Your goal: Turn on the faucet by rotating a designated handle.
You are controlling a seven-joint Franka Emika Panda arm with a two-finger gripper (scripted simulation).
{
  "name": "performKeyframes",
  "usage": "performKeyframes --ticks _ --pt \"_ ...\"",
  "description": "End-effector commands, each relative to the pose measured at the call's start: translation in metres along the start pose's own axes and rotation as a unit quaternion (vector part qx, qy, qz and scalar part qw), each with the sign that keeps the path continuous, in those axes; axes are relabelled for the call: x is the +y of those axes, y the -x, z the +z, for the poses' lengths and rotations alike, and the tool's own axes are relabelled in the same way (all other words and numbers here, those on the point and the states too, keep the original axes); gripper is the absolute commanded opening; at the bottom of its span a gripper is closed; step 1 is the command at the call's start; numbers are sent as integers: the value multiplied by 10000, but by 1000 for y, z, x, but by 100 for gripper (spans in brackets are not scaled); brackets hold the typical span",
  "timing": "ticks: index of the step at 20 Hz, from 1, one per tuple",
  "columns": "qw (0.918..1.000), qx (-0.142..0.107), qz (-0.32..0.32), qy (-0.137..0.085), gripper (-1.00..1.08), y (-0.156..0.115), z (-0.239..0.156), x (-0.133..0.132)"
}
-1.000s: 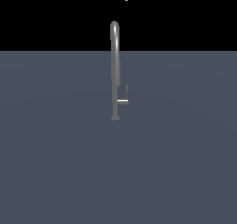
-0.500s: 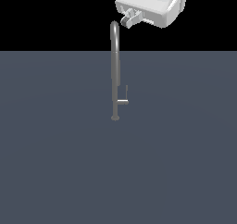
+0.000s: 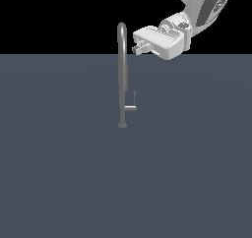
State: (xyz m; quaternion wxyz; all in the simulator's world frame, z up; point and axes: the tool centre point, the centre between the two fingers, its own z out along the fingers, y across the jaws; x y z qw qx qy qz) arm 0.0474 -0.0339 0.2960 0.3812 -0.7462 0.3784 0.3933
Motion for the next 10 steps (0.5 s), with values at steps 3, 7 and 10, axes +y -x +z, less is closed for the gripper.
performKeyframes --ticks 3,7,10 --pt "9969 -477 449 -435 -100 -39 6 -3" --pt "9889 -896 855 -824 -100 -73 15 -3" --pt "9808 -1171 1124 -1081 -100 -95 23 -2"
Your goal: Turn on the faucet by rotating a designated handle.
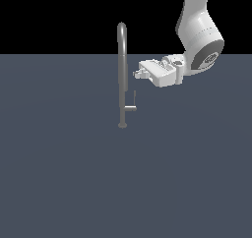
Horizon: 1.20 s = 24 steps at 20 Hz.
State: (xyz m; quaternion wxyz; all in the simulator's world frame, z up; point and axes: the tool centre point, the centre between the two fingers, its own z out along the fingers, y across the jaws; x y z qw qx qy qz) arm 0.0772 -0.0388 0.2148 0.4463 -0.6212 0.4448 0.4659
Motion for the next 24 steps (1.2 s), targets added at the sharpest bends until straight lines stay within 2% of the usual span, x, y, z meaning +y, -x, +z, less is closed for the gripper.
performKeyframes --ticks 1,6,11,24 --pt "9993 -232 220 -214 -100 -19 3 -2" --pt "9952 -581 564 -543 -100 -48 10 -3" --pt "9912 -785 766 -736 -100 -65 16 -3" --pt "9912 -788 763 -738 -100 -65 17 -4"
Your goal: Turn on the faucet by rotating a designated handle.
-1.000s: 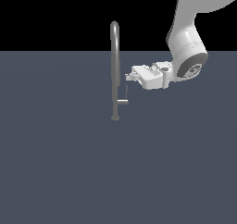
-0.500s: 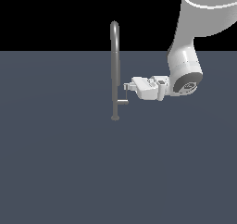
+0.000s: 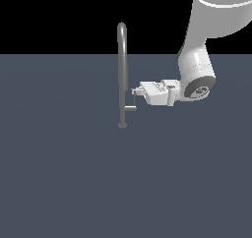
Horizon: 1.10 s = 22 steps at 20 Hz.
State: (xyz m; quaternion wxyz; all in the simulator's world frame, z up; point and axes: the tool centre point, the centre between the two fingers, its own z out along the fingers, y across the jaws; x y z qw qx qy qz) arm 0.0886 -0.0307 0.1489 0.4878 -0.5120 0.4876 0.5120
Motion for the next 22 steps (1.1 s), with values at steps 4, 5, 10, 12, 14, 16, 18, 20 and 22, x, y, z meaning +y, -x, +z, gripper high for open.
performKeyframes --ticks 4,5,10,12,14,16,18,20,22 --pt "10000 1 0 2 -100 3 0 8" --pt "10000 1 0 2 -100 4 0 10" --pt "10000 1 0 2 -100 8 0 22" --pt "10000 1 0 2 -100 9 0 26" --pt "10000 1 0 2 -100 10 0 29" --pt "10000 10 0 -15 -100 8 0 28" --pt "10000 8 0 -13 -100 7 0 33" --pt "10000 7 0 -11 -100 7 0 39" --pt "10000 6 0 -8 -100 7 0 45"
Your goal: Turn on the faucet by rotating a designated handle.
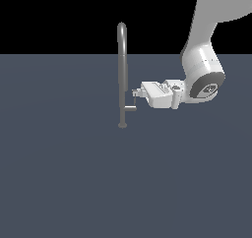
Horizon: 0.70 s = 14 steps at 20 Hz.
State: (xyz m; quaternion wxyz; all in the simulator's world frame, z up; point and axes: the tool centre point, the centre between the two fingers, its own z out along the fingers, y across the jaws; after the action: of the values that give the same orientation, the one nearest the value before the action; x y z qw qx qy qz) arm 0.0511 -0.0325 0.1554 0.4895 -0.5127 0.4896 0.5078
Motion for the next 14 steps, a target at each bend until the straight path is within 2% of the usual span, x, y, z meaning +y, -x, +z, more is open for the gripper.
performKeyframes --ticks 1,6,8,14 --pt "10000 -22 21 31 -100 0 0 10" --pt "10000 -24 21 35 -100 -1 -1 25" --pt "10000 -6 -34 18 -100 3 0 18" --pt "10000 -19 0 30 -100 -12 0 41"
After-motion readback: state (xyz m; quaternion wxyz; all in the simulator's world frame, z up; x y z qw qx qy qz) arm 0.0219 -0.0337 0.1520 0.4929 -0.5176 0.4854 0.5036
